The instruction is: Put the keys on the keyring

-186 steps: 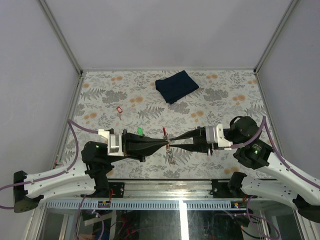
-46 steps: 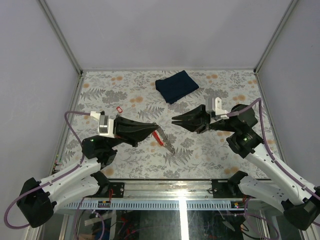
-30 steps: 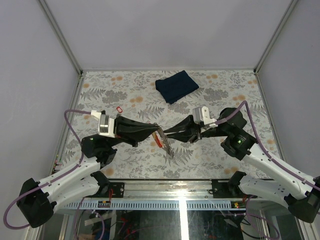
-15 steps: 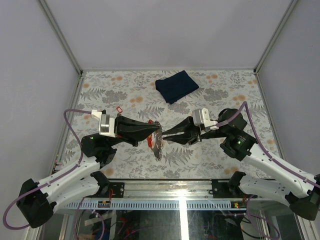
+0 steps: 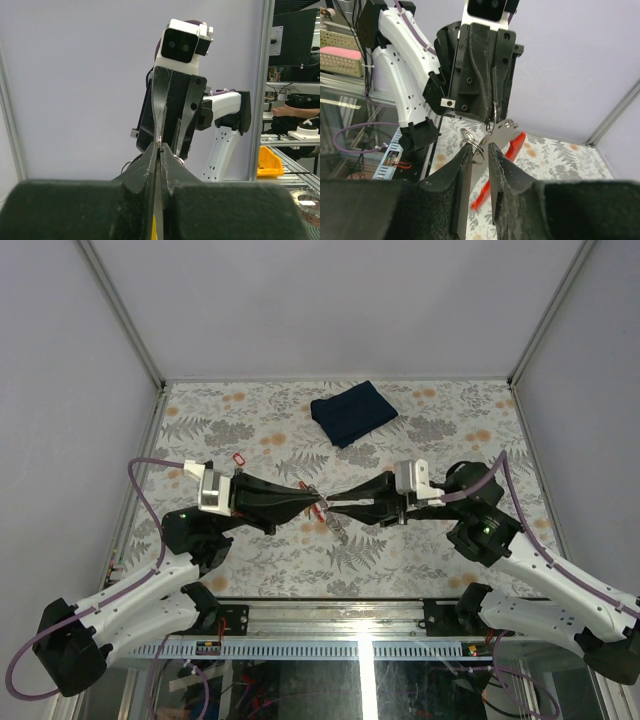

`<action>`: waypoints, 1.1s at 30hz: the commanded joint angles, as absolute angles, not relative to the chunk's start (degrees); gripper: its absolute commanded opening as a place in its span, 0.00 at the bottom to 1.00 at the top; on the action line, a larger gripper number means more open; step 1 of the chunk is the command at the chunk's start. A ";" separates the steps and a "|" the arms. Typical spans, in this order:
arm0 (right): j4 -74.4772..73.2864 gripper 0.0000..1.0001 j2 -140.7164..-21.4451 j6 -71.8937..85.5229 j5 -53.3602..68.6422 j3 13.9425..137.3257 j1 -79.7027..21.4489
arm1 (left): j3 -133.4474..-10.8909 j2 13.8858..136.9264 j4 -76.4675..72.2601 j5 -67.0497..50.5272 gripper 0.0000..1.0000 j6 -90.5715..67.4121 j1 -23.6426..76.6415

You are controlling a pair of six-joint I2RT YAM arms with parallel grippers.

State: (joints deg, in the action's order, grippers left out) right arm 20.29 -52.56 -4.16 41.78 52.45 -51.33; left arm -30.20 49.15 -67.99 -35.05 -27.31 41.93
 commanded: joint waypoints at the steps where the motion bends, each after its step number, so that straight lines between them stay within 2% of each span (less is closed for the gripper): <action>1: 24.27 0.25 -48.60 -6.08 37.38 52.85 -51.90 | -32.55 48.44 -70.90 -36.89 0.00 -29.21 41.53; 11: 26.45 0.32 -48.86 -2.68 41.07 54.20 -51.91 | -34.05 48.04 -69.17 -38.50 0.00 -29.31 41.48; 14: 22.43 0.38 -48.55 -3.99 37.50 54.69 -51.90 | -34.38 46.99 -65.98 -37.32 0.00 -27.22 41.49; 19: 14.45 0.44 -46.18 -6.85 28.17 55.81 -51.92 | -36.18 44.51 -55.79 -36.61 0.00 -20.09 41.48; 23: 12.92 0.45 -43.84 -7.37 20.49 54.77 -51.89 | -38.12 43.22 -47.86 -35.90 0.00 -14.87 41.50; 33: 17.75 0.53 -44.45 -1.61 21.82 53.40 -51.93 | -40.48 42.67 -41.57 -32.65 0.00 -9.70 41.51</action>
State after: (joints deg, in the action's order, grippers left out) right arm 12.19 -43.81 -5.34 22.33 53.12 -51.51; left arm -38.35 43.31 -43.05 -35.59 -12.95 41.93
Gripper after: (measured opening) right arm 0.512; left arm 0.007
